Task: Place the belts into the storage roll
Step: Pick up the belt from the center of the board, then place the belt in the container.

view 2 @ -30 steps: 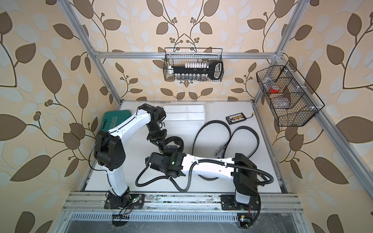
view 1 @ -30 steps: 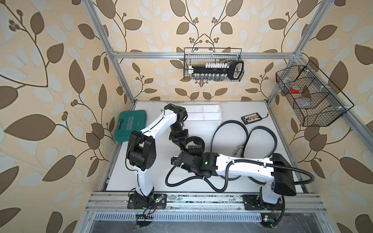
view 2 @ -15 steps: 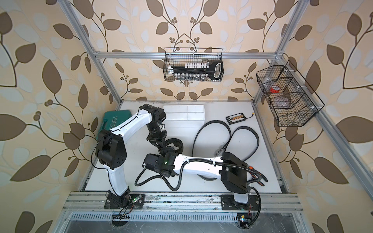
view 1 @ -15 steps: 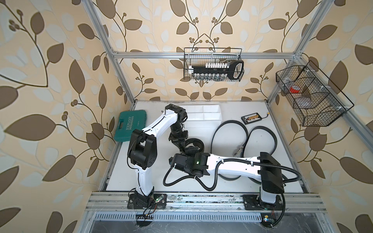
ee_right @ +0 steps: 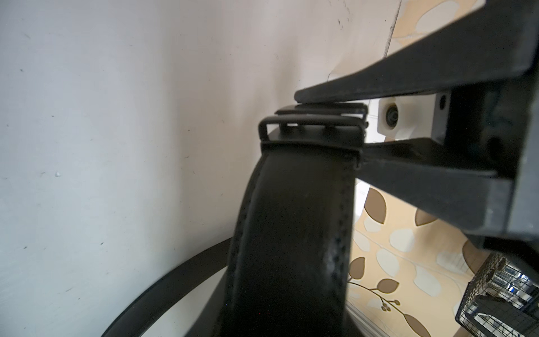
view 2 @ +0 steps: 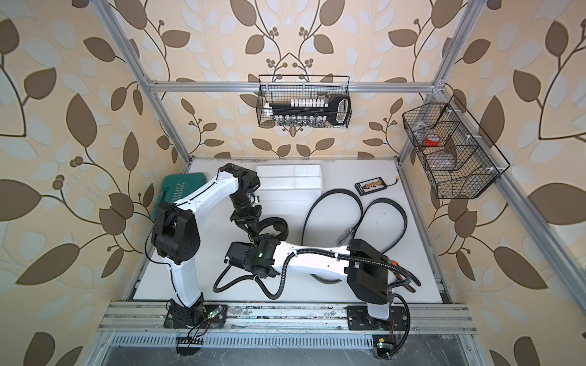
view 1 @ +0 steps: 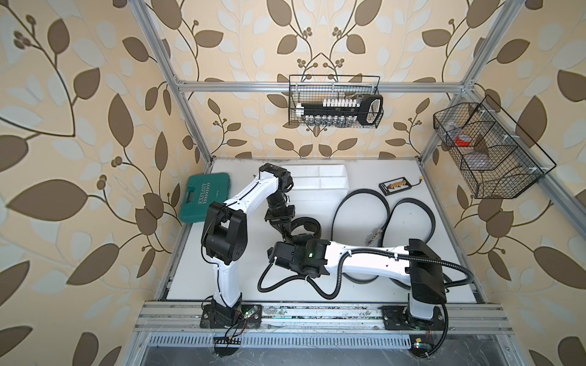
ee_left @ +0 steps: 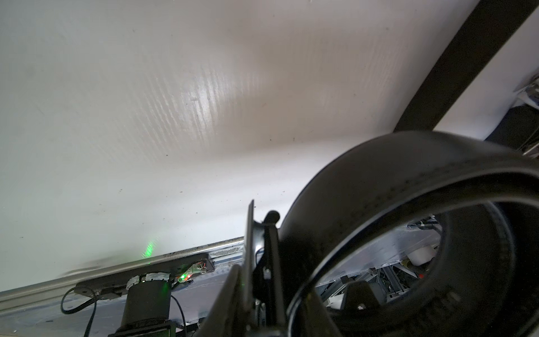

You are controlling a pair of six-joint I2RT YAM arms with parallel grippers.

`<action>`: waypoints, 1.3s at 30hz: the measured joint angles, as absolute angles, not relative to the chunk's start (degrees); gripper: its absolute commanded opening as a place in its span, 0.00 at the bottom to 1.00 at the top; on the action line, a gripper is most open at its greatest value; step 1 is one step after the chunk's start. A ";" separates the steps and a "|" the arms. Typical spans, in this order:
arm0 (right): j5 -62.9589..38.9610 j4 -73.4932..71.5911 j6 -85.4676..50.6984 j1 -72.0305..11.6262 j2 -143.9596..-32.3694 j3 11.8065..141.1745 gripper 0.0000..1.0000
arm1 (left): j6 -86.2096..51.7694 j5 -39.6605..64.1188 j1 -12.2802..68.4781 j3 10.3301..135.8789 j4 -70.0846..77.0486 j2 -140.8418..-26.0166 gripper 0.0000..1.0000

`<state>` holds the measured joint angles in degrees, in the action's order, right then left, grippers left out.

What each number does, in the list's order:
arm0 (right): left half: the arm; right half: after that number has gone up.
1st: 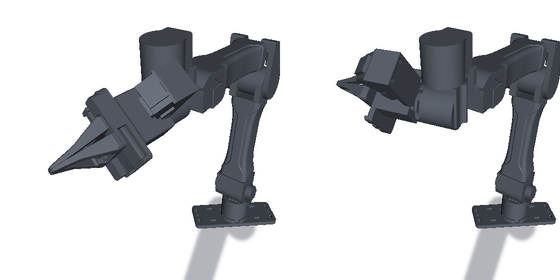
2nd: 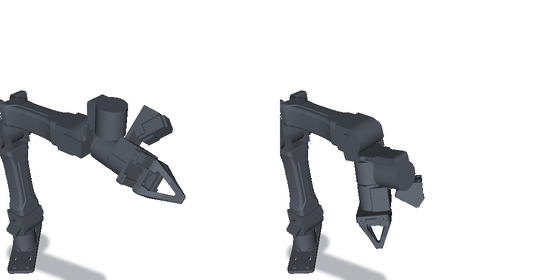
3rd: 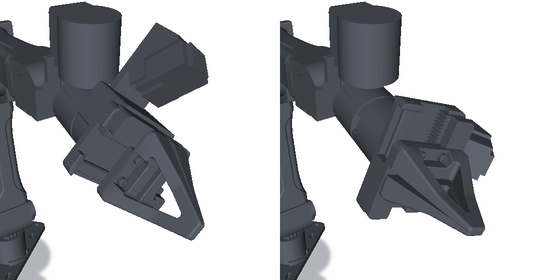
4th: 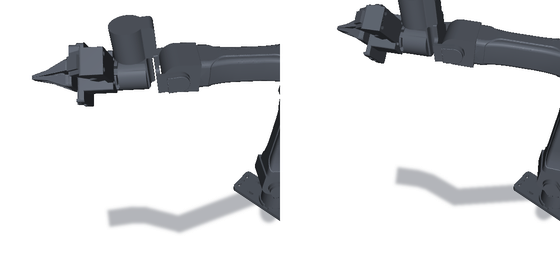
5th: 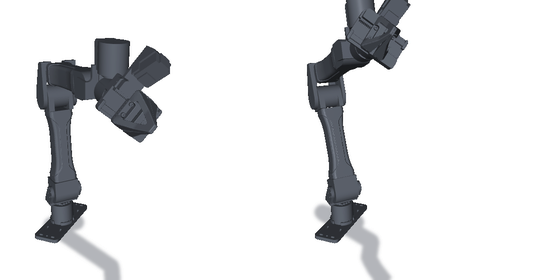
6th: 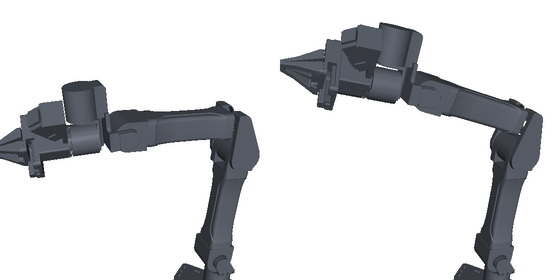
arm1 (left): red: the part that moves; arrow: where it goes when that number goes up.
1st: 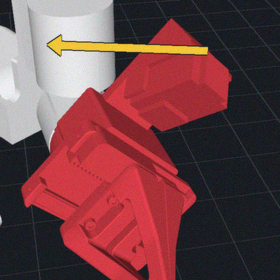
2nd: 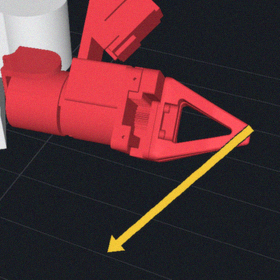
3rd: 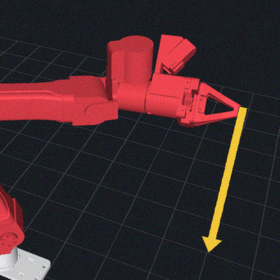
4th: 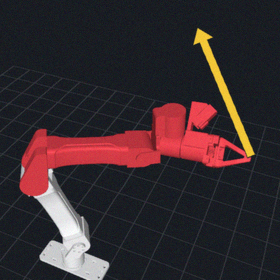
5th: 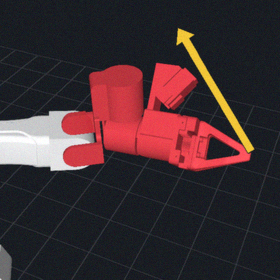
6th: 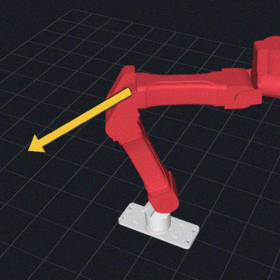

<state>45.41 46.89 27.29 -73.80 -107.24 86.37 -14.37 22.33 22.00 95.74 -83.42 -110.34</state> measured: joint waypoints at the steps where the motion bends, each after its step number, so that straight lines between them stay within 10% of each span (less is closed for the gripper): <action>1: 44.84 47.07 27.29 -73.71 -107.24 86.37 0.32 | -14.13 23.42 21.91 95.98 -83.46 -110.34 0.45; 9: 41.45 47.33 27.29 -71.96 -105.97 86.35 0.30 | -15.73 35.24 18.72 97.80 -78.32 -107.09 0.98; 21: 22.81 46.04 27.27 -59.94 -98.43 86.87 0.29 | -33.19 47.62 -4.25 79.42 -47.88 -79.70 0.99; 39: -0.64 46.02 25.30 -42.33 -97.03 99.09 0.29 | -49.71 42.04 8.75 34.11 -9.63 -57.63 0.98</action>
